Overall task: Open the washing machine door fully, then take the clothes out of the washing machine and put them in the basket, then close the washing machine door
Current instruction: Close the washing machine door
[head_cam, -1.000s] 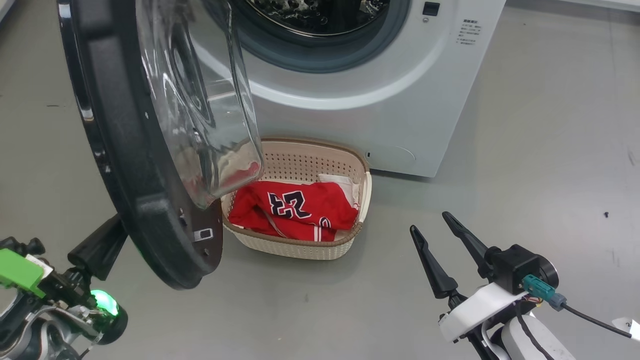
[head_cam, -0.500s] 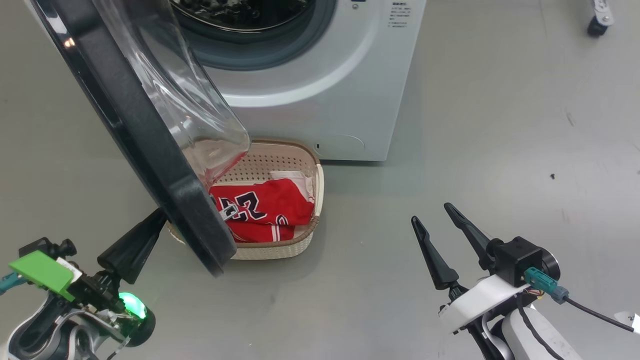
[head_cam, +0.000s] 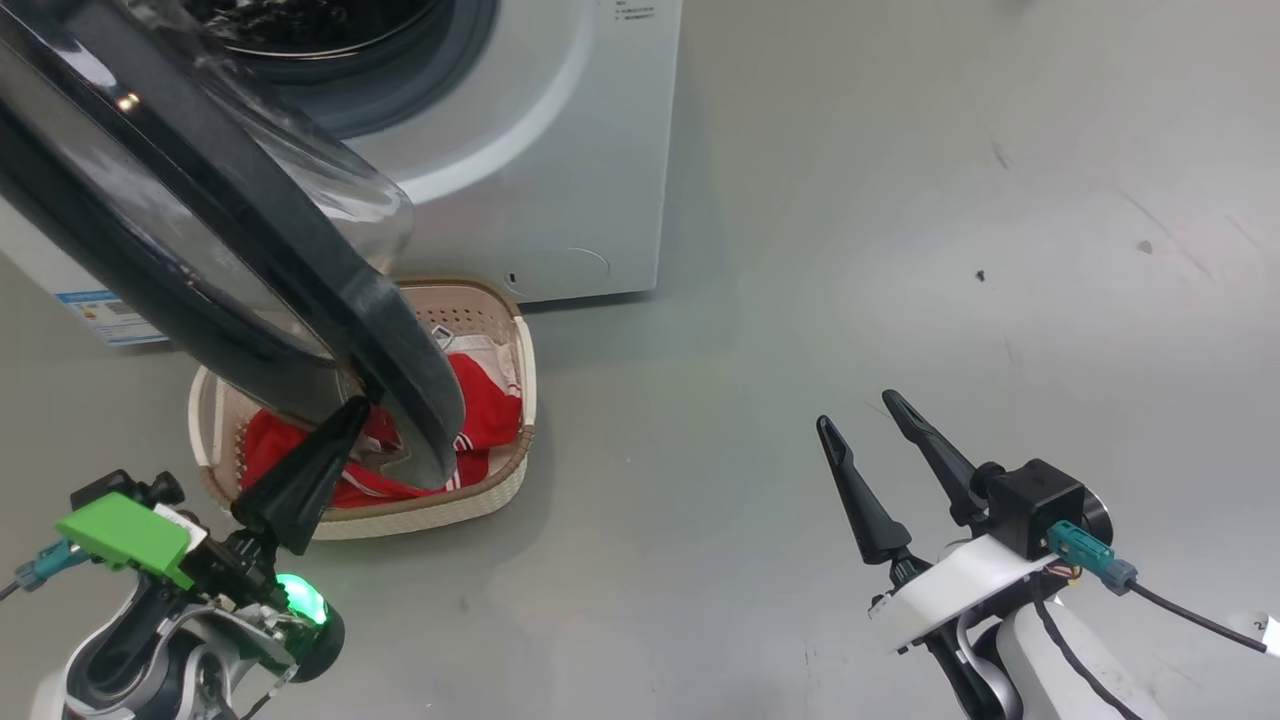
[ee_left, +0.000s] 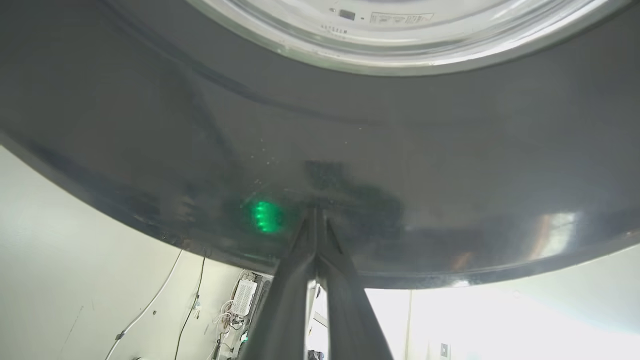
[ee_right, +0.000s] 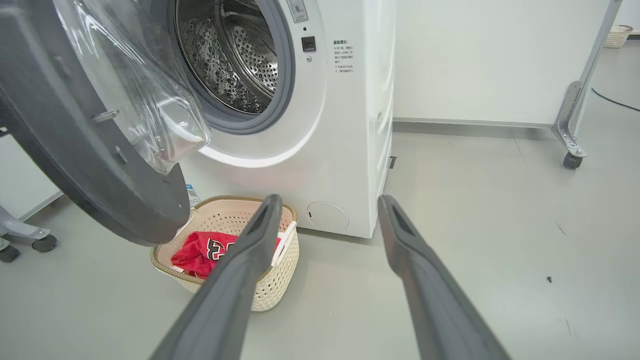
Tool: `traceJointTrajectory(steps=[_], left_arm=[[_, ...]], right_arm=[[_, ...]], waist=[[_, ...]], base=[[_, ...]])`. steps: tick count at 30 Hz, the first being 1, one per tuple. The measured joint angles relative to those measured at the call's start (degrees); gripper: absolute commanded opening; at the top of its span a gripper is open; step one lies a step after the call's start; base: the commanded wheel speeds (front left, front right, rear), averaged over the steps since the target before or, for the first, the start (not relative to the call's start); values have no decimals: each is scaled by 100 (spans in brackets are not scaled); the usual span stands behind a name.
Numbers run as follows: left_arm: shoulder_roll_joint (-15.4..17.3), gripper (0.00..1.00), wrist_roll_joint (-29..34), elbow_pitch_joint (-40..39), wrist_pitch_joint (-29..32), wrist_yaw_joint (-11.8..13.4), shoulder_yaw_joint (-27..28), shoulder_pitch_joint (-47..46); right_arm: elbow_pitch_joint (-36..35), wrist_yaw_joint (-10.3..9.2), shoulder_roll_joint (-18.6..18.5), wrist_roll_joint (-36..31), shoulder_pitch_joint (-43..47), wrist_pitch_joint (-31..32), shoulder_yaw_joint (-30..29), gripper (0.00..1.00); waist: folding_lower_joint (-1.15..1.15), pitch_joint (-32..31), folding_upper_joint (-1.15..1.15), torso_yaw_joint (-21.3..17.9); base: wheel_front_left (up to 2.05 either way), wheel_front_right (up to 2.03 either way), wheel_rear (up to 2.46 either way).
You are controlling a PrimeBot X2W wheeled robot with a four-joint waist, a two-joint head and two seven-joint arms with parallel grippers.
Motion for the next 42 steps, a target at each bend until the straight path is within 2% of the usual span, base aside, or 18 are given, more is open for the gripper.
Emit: traceJointTrajectory(steps=[2,12,20,33,42], left_arm=[[-1,0,40,38,-334,-12,-19,-52],[16,0,23,280,-1237,-166,127,-530],[11,0,-57,434,-1607,-314,-164,-910],[7,0,-367,914,-2506,-502,-120,-1556],[3,0,-435,1244,-2725,-614,-352,-1933]], right_arm=[[-26,0,41,37,-65,0,-8,100],[-54,0,74,89,-176,0,-58,100],[-59,0,114,99,-274,0,-55,100],[-35,0,204,188,-344,0,-67,100],[-18,0,218,188,-343,0,-207,100]], waist=[[0,110,0,-245],[0,417,0,-762],[0,577,0,-1008],[0,723,0,-1412],[0,764,0,-1500]], base=[[0,0,0],[0,0,0],[0,0,0],[0,0,0],[0,0,0]])
